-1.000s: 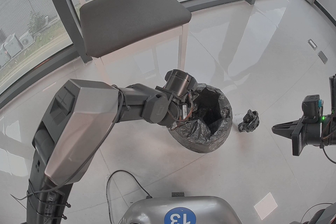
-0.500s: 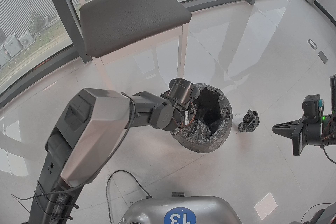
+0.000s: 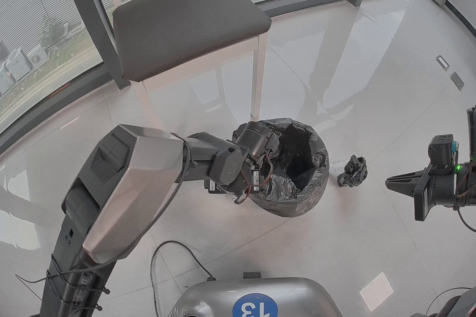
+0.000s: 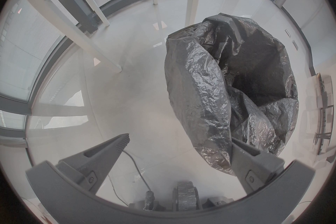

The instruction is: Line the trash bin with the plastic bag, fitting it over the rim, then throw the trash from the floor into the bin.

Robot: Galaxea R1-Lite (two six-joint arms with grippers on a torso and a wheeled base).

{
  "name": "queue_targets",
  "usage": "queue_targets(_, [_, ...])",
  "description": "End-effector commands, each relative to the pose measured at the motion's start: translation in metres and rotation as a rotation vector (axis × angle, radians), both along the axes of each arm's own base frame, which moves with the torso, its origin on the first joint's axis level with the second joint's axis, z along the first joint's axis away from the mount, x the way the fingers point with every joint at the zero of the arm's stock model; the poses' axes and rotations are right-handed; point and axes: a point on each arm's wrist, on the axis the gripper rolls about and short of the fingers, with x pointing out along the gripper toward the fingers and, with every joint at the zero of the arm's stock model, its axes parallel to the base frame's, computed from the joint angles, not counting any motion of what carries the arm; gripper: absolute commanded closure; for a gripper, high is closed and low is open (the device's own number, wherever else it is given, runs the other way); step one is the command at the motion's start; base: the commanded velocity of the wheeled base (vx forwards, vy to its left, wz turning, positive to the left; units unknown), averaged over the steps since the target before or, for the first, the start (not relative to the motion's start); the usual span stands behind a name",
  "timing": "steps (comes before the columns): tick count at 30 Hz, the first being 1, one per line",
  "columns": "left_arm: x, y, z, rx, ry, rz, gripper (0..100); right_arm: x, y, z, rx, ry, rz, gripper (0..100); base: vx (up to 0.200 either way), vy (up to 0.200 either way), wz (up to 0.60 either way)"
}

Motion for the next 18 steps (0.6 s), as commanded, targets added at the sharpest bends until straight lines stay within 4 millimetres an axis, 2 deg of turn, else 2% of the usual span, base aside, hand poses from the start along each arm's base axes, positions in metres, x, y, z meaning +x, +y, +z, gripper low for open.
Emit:
queue_targets(1, [-0.005, 0.010, 0.009, 0.007, 0.008, 0.015, 0, 0.000, -0.001, 0.000, 0.000, -0.001, -0.006, 100, 0.000, 0.000, 0.00])
queue_targets(7, [-0.007, 0.006, 0.011, -0.009, -0.002, 0.017, 0, 0.000, -0.001, 0.000, 0.000, 0.000, -0.005, 100, 0.000, 0.000, 0.00])
queue_targets(14, [-0.002, -0.001, 0.045, -0.155, -0.133, 0.041, 0, 0.004, -0.005, -0.001, -0.001, 0.003, -0.029, 100, 0.000, 0.000, 0.00])
queue_targets(18, [-0.009, 0.000, 0.071, -0.204, -0.186, 0.034, 0, 0.008, -0.009, 0.002, 0.000, -0.003, -0.056, 100, 0.000, 0.000, 0.00])
